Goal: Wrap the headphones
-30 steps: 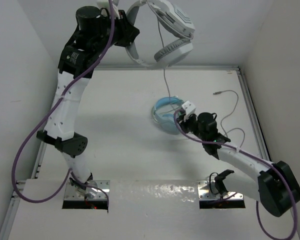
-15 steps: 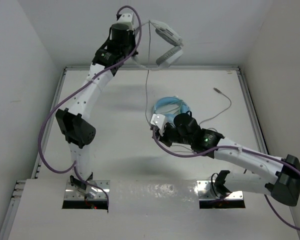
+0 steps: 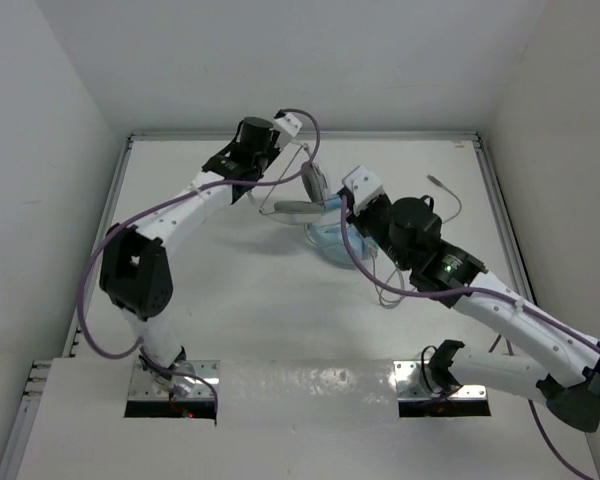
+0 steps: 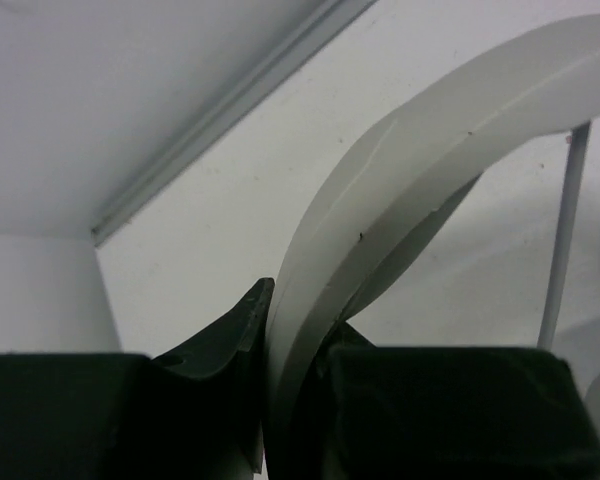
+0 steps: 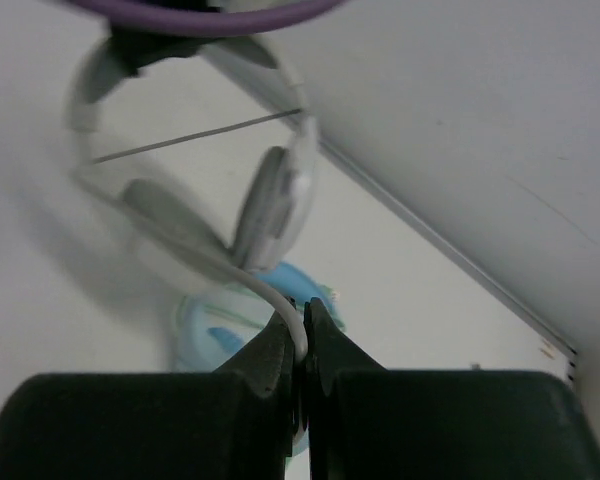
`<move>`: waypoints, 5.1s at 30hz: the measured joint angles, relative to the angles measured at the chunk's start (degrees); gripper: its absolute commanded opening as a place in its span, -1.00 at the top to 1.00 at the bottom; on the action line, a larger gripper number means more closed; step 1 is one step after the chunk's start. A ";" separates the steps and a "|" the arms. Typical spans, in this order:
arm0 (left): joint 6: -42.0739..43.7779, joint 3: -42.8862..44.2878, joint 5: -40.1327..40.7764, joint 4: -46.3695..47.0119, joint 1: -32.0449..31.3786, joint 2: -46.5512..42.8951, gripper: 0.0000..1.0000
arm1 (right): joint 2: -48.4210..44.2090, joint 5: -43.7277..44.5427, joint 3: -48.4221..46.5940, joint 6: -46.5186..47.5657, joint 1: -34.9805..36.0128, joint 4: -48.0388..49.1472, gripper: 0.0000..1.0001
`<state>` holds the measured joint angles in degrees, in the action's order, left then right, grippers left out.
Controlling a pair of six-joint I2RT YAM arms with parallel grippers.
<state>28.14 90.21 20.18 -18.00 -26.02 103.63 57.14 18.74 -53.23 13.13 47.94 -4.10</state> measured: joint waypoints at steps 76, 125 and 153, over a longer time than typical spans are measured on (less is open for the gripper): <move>-37.18 55.17 -27.12 -27.45 2.05 0.92 1.00 | -1.81 -28.06 35.67 -18.14 -21.31 29.40 1.00; 11.63 1.20 -2.64 -14.73 -12.48 -17.75 1.00 | -2.69 21.55 -7.85 19.65 3.91 13.77 1.00; -9.38 24.28 -28.00 -35.82 -12.26 -18.51 1.00 | 21.59 -41.99 -6.86 -15.13 -29.92 13.68 0.30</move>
<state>18.76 114.50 -7.81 -53.82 -38.28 85.12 78.74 -23.24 -60.10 -2.00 18.02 9.58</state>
